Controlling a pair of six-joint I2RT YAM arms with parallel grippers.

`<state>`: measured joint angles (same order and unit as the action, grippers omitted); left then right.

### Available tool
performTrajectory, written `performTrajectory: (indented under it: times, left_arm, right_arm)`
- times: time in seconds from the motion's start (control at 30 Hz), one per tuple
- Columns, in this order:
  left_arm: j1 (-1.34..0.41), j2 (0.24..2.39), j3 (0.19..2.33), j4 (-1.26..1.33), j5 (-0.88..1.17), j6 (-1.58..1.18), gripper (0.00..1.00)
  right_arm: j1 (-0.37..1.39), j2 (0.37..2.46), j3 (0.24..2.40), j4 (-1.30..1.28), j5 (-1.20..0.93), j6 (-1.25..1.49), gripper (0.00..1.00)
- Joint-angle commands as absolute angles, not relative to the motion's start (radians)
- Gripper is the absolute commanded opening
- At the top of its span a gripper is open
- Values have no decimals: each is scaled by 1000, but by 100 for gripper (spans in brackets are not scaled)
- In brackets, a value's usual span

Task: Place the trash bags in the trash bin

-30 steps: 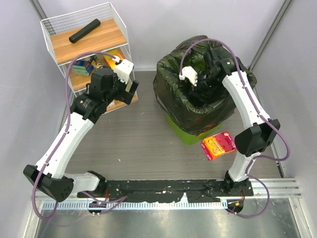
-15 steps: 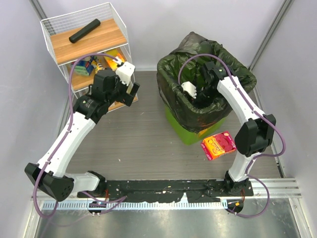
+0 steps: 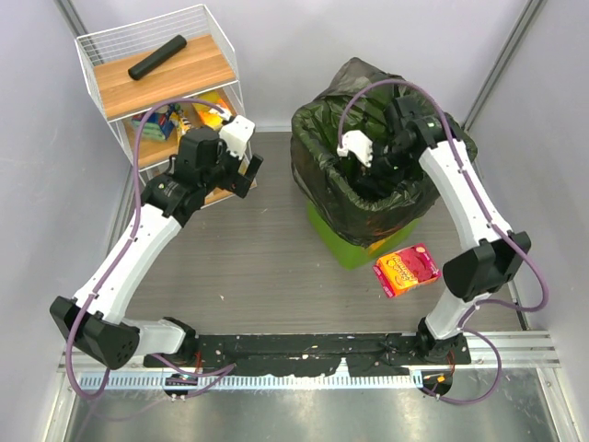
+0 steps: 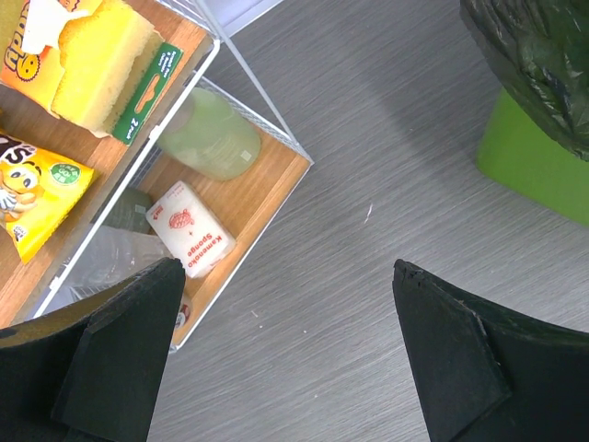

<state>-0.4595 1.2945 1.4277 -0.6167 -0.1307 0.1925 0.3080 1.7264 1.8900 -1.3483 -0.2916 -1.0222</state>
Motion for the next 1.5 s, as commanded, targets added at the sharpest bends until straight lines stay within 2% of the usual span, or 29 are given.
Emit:
performTrajectory:
  times: [0.0,0.3,0.67,0.97,1.23,1.47]
  left_arm:
    - [-456,1298,1468,-568,-118,199,100]
    - [-454,1302,1540,-534,-71,189,100]
    - [-454,1272,1493,-502,-84,189,100]
    - [-454,1255,1447,-485,-89,195,100]
    - [-454,1256,1431,-476,-84,195,100]
    - [-456,1262,1425,-472,-80,190,100]
  right_arm:
    - [314,1625,1983,-1376,-316,-999,77]
    - [314,1583,2088,-1178,-284,-810,77]
    - [305,1741,2146,-1042,-187,-690,76]
    - [285,1835,2085,-936,-178,-632,74]
    - [284,1827,1927,-867,-173,-643,74]
    - [282,1784,1942,-877,-193,-634,76]
